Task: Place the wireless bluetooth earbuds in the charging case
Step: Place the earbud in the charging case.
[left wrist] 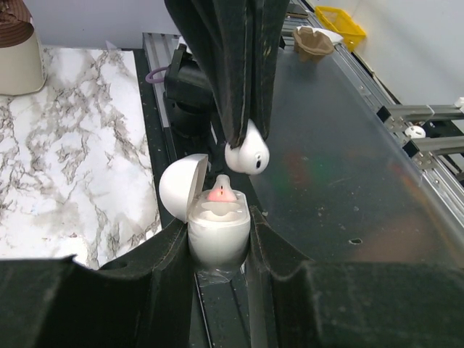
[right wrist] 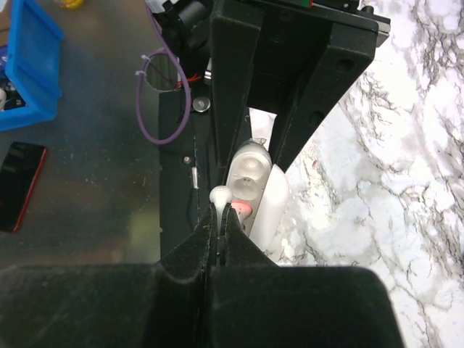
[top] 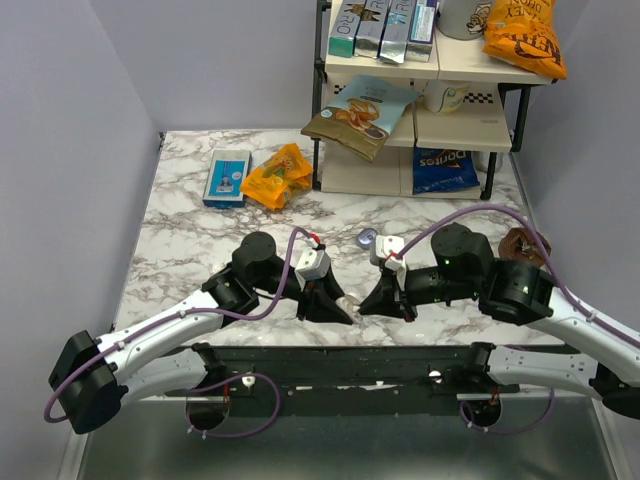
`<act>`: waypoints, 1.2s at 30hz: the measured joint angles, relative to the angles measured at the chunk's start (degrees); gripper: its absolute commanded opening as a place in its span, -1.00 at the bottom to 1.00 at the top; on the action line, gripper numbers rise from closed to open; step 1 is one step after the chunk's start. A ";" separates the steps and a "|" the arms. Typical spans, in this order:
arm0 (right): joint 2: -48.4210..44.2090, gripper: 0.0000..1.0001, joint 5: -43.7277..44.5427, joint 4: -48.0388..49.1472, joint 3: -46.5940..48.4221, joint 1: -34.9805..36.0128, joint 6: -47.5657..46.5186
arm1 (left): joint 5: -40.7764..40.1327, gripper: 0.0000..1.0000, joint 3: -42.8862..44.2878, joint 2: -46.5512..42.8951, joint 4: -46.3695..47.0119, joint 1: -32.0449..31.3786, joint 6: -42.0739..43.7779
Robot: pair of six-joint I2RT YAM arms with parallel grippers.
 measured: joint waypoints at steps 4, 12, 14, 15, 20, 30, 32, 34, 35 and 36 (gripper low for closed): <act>0.37 -0.99 1.84 1.16 -0.92 0.57 0.17 | -0.02 -1.00 -0.02 0.00 0.15 0.00 -0.22; 0.37 -0.99 5.14 4.70 -2.12 1.16 1.03 | -0.09 -1.00 -0.02 0.02 0.87 0.00 -0.46; 0.37 -0.99 5.55 5.18 -2.19 1.36 1.14 | -0.13 -1.00 -0.02 0.02 0.92 0.00 -0.48; 0.44 -0.99 5.70 5.40 -2.19 1.42 1.18 | -0.13 -1.00 -0.02 0.02 0.96 0.00 -0.50; 0.90 -0.99 5.99 6.27 -2.19 1.73 1.27 | -0.42 -1.00 -0.11 0.04 1.29 0.00 -0.66; 1.60 -0.99 6.82 6.23 -2.67 2.51 1.29 | -0.48 -1.00 -0.96 0.02 1.73 0.04 -0.72; 1.77 -0.99 6.93 6.19 -2.78 2.62 1.27 | -0.52 -1.00 -1.14 0.02 1.73 0.04 -0.70; 1.92 -0.99 7.10 6.16 -2.82 2.84 1.27 | -0.55 -1.00 -1.31 -0.02 1.70 0.04 -0.70; 1.97 -0.99 7.19 6.14 -2.82 2.95 1.27 | -0.66 -1.00 -1.40 -0.02 1.70 0.04 -0.70; 1.97 -0.99 7.30 6.14 -2.82 3.04 1.27 | -0.70 -1.00 -1.49 -0.04 1.70 0.04 -0.68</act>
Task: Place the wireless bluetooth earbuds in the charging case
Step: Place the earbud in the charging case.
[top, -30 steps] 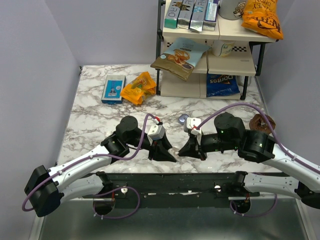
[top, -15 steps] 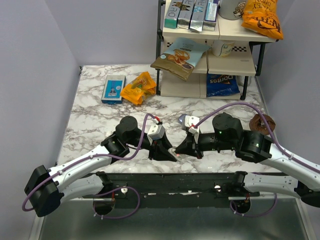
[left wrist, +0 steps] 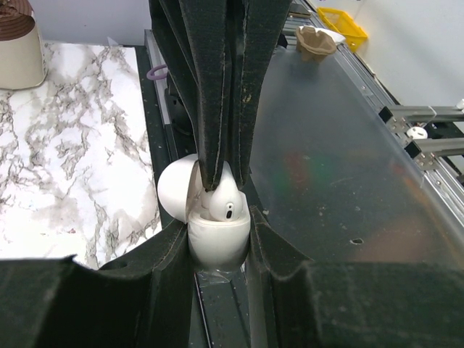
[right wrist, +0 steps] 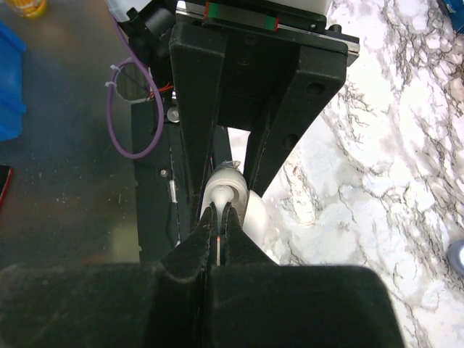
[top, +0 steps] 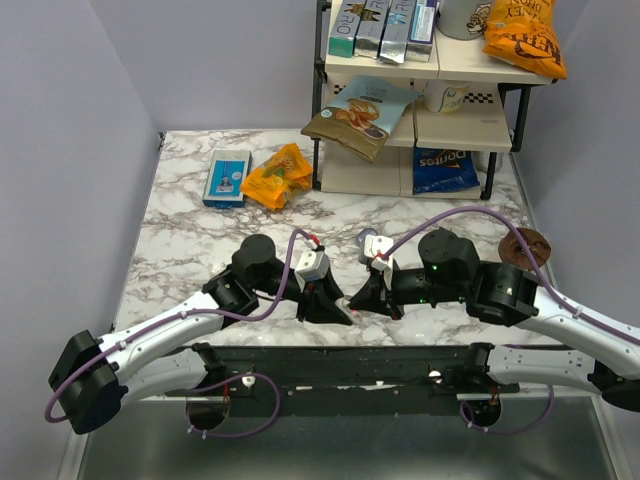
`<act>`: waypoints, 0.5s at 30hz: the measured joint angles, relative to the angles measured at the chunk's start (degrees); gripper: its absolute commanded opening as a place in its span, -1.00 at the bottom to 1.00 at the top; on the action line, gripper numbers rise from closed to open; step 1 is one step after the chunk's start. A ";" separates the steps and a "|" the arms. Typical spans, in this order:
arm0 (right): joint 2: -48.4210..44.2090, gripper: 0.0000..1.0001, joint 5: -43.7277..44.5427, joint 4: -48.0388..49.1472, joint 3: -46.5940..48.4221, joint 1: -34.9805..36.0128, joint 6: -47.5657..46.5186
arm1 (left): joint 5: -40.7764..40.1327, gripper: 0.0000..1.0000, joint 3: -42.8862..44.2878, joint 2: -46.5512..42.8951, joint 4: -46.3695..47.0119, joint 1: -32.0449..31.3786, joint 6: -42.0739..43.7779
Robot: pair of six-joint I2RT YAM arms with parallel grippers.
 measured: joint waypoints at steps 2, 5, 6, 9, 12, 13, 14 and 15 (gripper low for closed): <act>0.02 -0.99 0.17 0.00 -0.02 0.20 0.00 | -0.09 -1.00 -0.09 -0.15 0.02 0.00 0.00; 0.02 -0.99 0.39 0.02 -0.13 0.57 0.00 | -0.26 -1.00 -0.37 -0.63 0.11 0.00 -0.02; 0.11 -0.99 0.44 0.09 -0.17 0.68 -0.02 | -0.33 -1.00 -0.55 -0.87 0.26 0.00 -0.07; 0.20 -0.99 0.68 0.17 -0.24 1.05 -0.02 | -0.70 -1.00 -1.36 -1.36 1.33 0.02 -0.66; 0.24 -0.99 1.20 0.50 -0.37 1.40 -0.02 | -1.01 -1.00 -2.10 -1.68 2.62 0.24 -1.33; 0.24 -0.98 1.33 0.57 -0.37 1.44 -0.02 | -1.09 -1.00 -2.23 -1.70 3.06 0.28 -1.66; 0.26 -0.95 1.49 0.59 -0.37 1.53 -0.02 | -1.14 -1.00 -2.29 -1.70 3.32 0.31 -1.95; 0.31 -0.83 1.64 0.66 -0.37 1.62 -0.02 | -1.11 -1.00 -2.32 -1.70 3.43 0.33 -2.14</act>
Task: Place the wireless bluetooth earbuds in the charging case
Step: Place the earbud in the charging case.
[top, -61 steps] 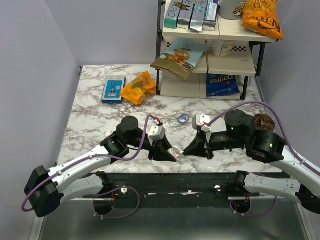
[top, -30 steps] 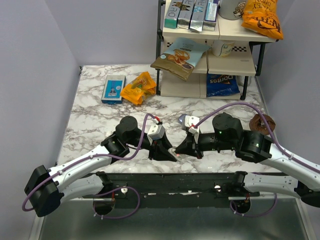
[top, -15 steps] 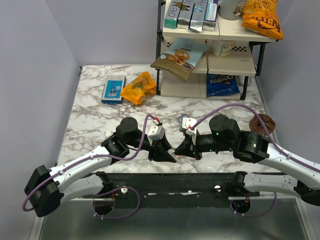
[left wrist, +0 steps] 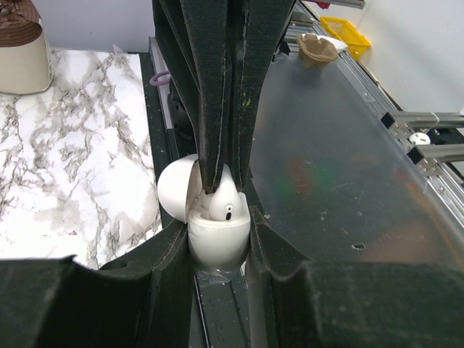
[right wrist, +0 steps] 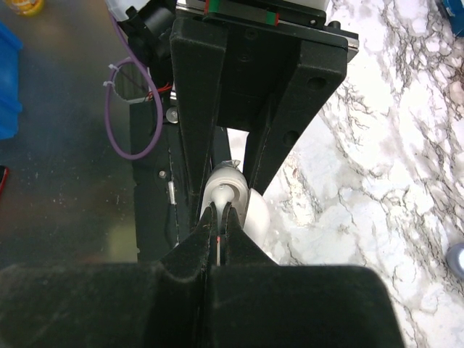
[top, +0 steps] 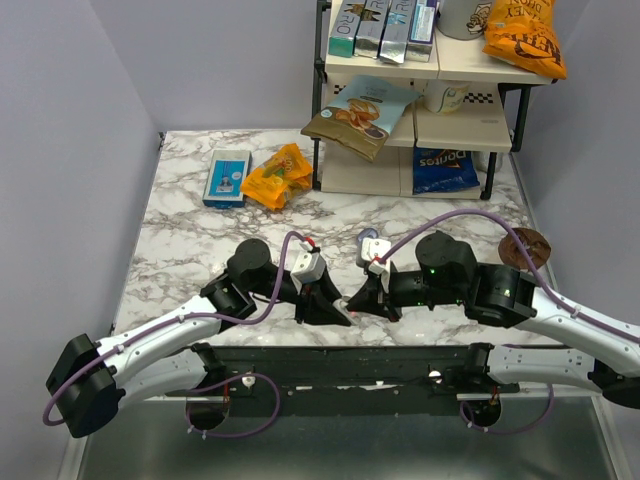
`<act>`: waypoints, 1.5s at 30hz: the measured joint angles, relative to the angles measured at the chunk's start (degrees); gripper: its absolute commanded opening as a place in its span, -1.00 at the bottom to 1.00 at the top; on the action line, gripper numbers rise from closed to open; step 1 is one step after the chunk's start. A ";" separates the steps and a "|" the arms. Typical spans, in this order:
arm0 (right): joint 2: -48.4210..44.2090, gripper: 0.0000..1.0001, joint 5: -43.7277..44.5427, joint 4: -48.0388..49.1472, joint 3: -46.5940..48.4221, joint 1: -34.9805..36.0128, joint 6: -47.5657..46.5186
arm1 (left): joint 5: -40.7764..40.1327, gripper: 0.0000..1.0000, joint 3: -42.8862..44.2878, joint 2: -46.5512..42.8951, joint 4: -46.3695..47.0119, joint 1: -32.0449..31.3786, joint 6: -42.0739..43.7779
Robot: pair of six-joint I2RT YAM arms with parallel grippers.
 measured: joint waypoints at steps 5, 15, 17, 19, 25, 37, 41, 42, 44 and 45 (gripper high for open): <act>0.42 -0.52 0.87 0.17 0.00 0.50 0.00 | -0.02 -1.00 -0.20 0.00 0.28 0.04 -0.66; 0.83 -0.23 1.99 0.26 0.04 0.98 0.90 | -0.85 -1.00 -0.55 0.00 1.51 0.26 -1.14; 0.83 -0.19 2.19 0.22 0.13 1.11 1.03 | -1.09 -1.00 -0.72 0.00 1.95 0.28 -1.22; 0.81 -0.12 2.51 0.20 0.26 1.22 1.14 | -1.49 -1.00 -0.87 0.00 2.36 0.31 -1.27; 0.42 -0.01 3.50 -1.07 1.57 1.27 1.55 | -1.95 -1.00 -1.14 -0.09 3.89 0.33 -1.33; -5.55 -0.31 21.79 -0.11 3.10 1.25 6.25 | -6.49 -1.00 -4.76 -1.95 9.44 0.31 -3.21; -3.80 -0.32 29.75 -0.55 3.26 1.25 9.49 | -9.73 -1.00 -7.32 -3.04 13.20 0.33 -4.44; -2.86 -0.33 30.73 -0.81 3.26 1.25 10.10 | -10.47 -1.00 -7.61 -3.13 13.86 0.31 -4.74; -0.68 -0.34 31.91 -1.25 3.26 1.25 11.15 | -11.21 -1.00 -7.72 -3.13 14.82 0.31 -5.16; 0.55 -0.35 32.20 -1.53 3.26 1.25 11.56 | -11.69 -1.00 -7.74 -3.21 15.41 0.31 -5.31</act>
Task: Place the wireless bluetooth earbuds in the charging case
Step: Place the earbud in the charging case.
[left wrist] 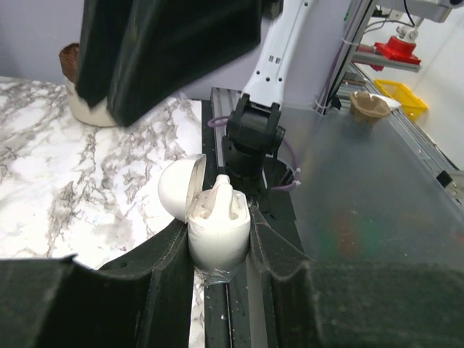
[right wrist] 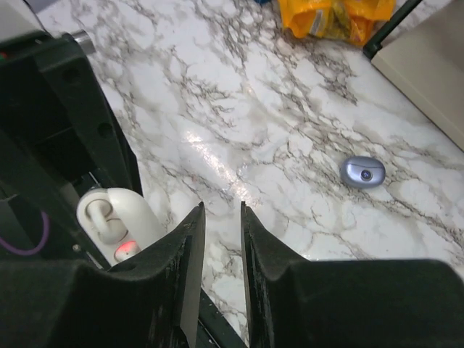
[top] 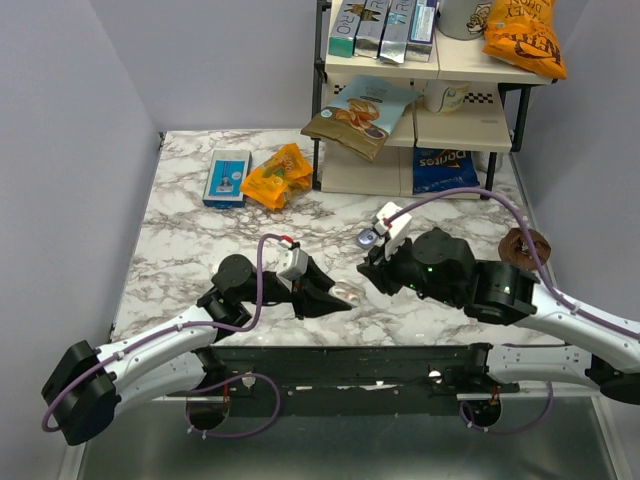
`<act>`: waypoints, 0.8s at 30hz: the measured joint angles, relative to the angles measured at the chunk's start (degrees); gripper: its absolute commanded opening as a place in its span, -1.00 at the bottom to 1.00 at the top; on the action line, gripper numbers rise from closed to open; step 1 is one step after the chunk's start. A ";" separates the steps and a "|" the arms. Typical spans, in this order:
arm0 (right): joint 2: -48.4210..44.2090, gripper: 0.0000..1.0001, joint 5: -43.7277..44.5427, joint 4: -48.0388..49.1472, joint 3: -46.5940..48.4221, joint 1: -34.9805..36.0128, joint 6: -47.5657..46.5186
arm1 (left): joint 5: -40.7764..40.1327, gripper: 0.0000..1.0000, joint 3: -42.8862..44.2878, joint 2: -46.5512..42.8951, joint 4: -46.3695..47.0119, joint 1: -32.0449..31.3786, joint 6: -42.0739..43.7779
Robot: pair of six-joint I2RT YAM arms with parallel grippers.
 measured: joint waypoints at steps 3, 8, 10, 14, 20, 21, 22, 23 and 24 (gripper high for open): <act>2.43 -0.35 0.17 -0.94 -0.07 0.00 0.83 | -0.81 -1.00 0.00 -0.44 1.09 0.00 -0.28; 2.47 -0.35 -1.97 -1.09 -0.11 0.00 0.83 | -2.12 -1.00 -0.02 -1.27 2.12 0.00 -0.44; 2.34 -0.35 -3.61 -1.05 -0.11 0.00 0.52 | -2.56 -1.00 -0.02 -1.40 2.14 0.00 -0.44; 1.88 -0.36 -7.34 -0.96 -0.20 0.00 -0.33 | -3.21 -1.00 -0.11 -1.42 2.14 0.00 -0.39; 1.51 -0.35 -8.87 -0.79 -0.76 -0.07 -1.57 | -3.28 -1.00 -0.17 -1.51 1.75 -0.07 0.00; 1.51 -0.35 -8.85 -0.76 -0.83 -0.07 -1.68 | -3.28 -1.00 -0.17 -1.51 1.68 -0.04 0.04; 1.49 -0.35 -8.83 -0.79 -0.90 -0.07 -1.68 | -3.28 -1.00 -0.17 -1.49 1.64 -0.04 0.07; 1.38 -0.35 -8.81 -0.74 -1.01 -0.07 -1.68 | -3.28 -1.00 -0.17 -1.49 1.62 -0.07 0.07; 1.09 -0.34 -8.81 -0.52 -1.31 -0.07 -1.68 | -3.28 -1.00 -0.17 -1.49 1.62 -0.04 0.09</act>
